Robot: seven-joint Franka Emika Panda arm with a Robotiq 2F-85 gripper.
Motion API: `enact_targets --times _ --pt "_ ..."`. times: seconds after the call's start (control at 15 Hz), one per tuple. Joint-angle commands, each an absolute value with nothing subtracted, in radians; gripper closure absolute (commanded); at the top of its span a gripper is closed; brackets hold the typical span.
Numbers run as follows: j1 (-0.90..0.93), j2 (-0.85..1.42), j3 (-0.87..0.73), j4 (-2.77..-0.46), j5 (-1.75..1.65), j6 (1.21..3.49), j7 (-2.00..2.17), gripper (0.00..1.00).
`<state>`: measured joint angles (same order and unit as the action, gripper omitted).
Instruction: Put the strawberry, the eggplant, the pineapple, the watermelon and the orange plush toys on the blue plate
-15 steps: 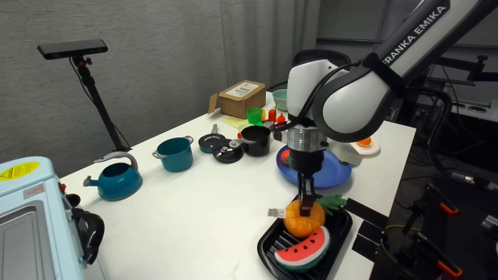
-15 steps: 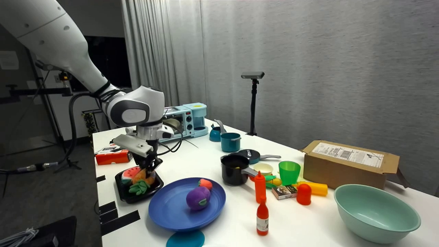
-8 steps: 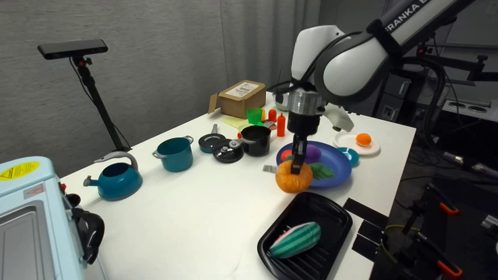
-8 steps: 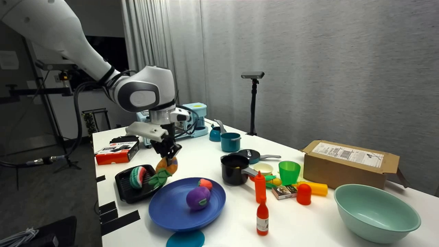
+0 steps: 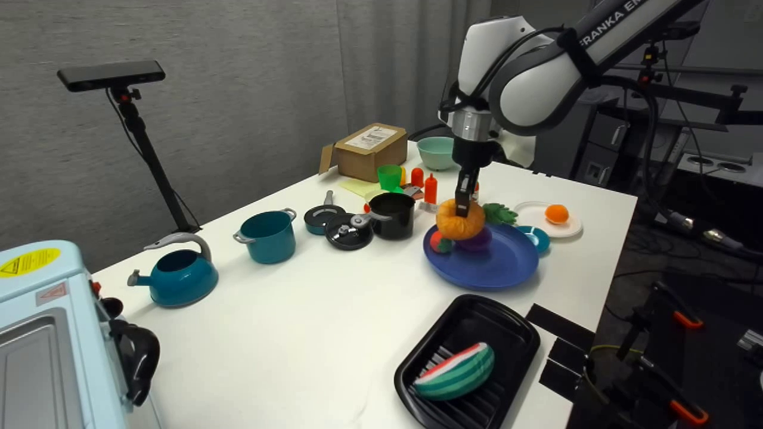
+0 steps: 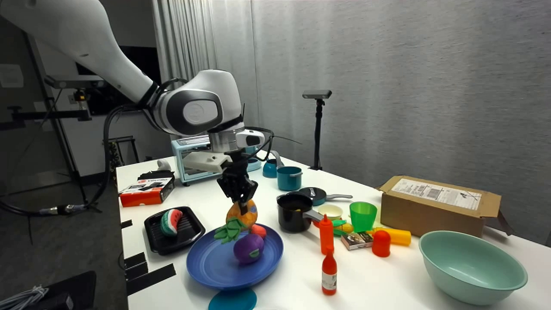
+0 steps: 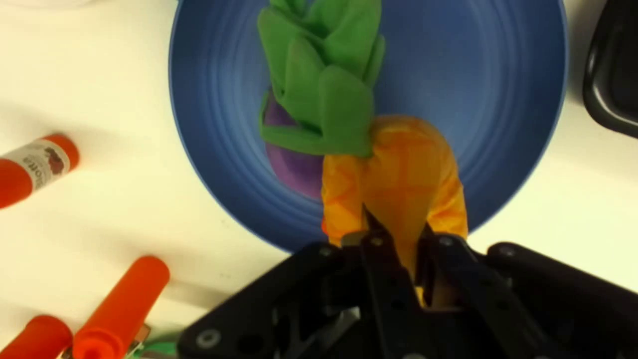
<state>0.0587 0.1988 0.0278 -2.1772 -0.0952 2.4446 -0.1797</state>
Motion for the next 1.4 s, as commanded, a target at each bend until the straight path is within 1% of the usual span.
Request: enact_targets --times 0.0,0.27,0.33,0.4,0.53,0.6,0.93,1.13,1.33 --pt "0.044 0.240 0.049 -2.200 -0.057 2.429 -0.202 0.97" --pt "0.043 0.262 0.052 -2.231 -0.071 2.451 -0.214 0.97" --pt "0.042 0.267 0.049 -2.234 -0.075 2.455 -0.207 0.62" --pt "0.040 0.269 0.046 -2.236 -0.077 2.461 -0.208 0.61" --pt "0.034 0.267 0.047 -2.236 -0.070 2.467 -0.220 0.48" --pt "0.029 0.260 0.051 -2.237 -0.061 2.467 -0.233 0.39" --pt "0.039 0.203 0.044 -2.206 -0.061 2.427 -0.170 0.02" --pt "0.036 0.174 0.047 -2.157 -0.039 2.388 -0.156 0.00" --pt "0.037 0.160 0.085 -2.122 0.064 2.330 -0.241 0.00"
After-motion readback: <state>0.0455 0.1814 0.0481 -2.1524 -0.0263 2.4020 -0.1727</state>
